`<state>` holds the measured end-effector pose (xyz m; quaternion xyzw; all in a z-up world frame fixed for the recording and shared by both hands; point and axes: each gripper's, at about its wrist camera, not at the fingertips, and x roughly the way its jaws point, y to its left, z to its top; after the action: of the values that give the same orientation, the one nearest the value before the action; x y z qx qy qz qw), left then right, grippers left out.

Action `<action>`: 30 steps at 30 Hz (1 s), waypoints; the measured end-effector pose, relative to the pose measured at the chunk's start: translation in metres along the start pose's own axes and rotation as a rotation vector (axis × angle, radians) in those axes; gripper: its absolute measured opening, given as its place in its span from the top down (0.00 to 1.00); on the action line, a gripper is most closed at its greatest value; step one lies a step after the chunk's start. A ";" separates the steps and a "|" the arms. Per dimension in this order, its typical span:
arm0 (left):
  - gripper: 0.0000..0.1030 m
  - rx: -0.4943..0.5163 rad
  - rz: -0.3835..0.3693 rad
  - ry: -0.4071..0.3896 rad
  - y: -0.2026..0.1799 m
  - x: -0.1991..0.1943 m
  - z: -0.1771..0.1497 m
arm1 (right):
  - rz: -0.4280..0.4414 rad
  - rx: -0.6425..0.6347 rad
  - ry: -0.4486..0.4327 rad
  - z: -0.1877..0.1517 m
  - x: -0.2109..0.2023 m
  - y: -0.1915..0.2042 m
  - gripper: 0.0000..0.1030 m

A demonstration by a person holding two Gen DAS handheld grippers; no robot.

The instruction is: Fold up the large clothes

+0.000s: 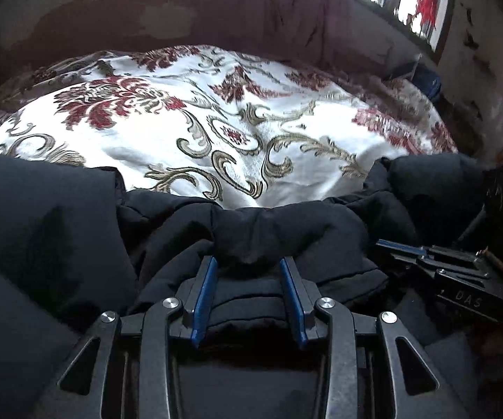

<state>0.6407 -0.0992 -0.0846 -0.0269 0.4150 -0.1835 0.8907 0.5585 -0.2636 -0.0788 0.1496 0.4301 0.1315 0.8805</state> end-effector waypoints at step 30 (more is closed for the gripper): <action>0.00 -0.096 0.202 -0.301 -0.062 -0.283 -0.049 | -0.318 -0.176 -0.419 -0.050 -0.302 0.113 0.07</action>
<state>0.4182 -0.0533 0.1023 -0.0545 0.2857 -0.0669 0.9544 0.3276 -0.2611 0.1511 0.0271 0.2438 -0.0053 0.9694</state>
